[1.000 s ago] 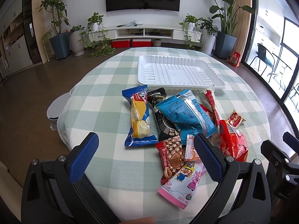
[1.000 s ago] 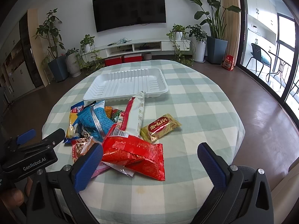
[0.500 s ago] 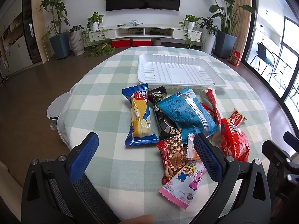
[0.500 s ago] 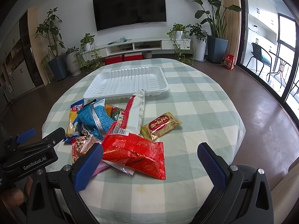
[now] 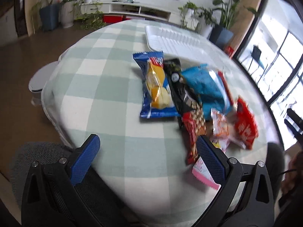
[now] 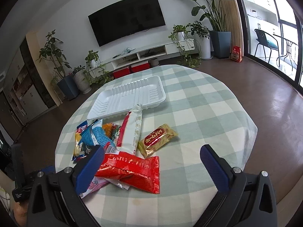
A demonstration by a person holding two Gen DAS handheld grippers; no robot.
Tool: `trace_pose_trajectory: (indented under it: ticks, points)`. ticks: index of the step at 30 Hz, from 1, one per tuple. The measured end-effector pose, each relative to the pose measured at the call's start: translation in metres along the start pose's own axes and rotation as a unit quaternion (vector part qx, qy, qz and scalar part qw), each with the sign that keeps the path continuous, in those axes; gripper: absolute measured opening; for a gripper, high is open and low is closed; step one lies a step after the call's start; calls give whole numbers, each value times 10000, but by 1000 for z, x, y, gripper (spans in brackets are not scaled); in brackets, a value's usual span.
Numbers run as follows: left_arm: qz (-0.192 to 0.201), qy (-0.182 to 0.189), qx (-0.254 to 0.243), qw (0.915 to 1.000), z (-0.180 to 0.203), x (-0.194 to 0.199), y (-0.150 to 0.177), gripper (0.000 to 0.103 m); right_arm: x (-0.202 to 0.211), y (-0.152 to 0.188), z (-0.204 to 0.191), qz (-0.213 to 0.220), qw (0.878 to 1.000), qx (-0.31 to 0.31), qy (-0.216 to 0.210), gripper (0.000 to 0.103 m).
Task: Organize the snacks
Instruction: 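Grasp the blue-and-yellow cake bar with the left gripper while the right gripper grasps the red chip bag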
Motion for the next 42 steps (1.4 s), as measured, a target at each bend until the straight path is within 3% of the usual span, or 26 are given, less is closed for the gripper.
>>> trace_pose_trajectory:
  ticks: [3,7,10,14,19,27,29,30,37,42]
  points:
    - [-103,-82,-184,9997,-1,-8,-10,103,-3,-3,9,-100,9998,-188,-24,103]
    - [48,-81,-375,9993,2,-11,-37,103,-11,-1,18,-295,9988,-394,-35,103]
    - [42,-112,-545,9984,3,-20,-57,101,-22,3,13,-625,9972,-366,-208,92]
    - [-299,-88,-695,9971,0,-46,-71,78,-31,8,8,-782,9959,-330,-315,89]
    - [-681,-107,-794,9945,-11,-80,-74,63,-31,13,1,-797,9963,-79,-301,87]
    - [-915,-254,-1074,9897,-11,-110,-84,63,-40,17,-1,-973,9947,-70,-317,86]
    - [-842,-239,-1130,9897,-13,-114,-87,38,-40,18,-3,-987,9946,-11,-319,86]
    - [-819,-263,-1186,9892,-14,-115,-89,32,-40,19,-4,-981,9947,35,-322,86]
    - [-840,172,-1151,9897,-19,-106,-80,25,-36,18,-10,-952,9942,336,-368,84]
    - [-858,540,-939,9904,-21,-84,-56,25,-26,24,-30,-1063,9846,1234,-642,83]
Point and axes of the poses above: each gripper's, at about its wrist camera, not at the fingertips, and x roughly against the way its jaws point, z to its right, y to its underside, the point moved 8 cm from there along -x, roughly the way its jaws point, and after that the axes turned 9 degrees about -x, right-handed, at the moved point
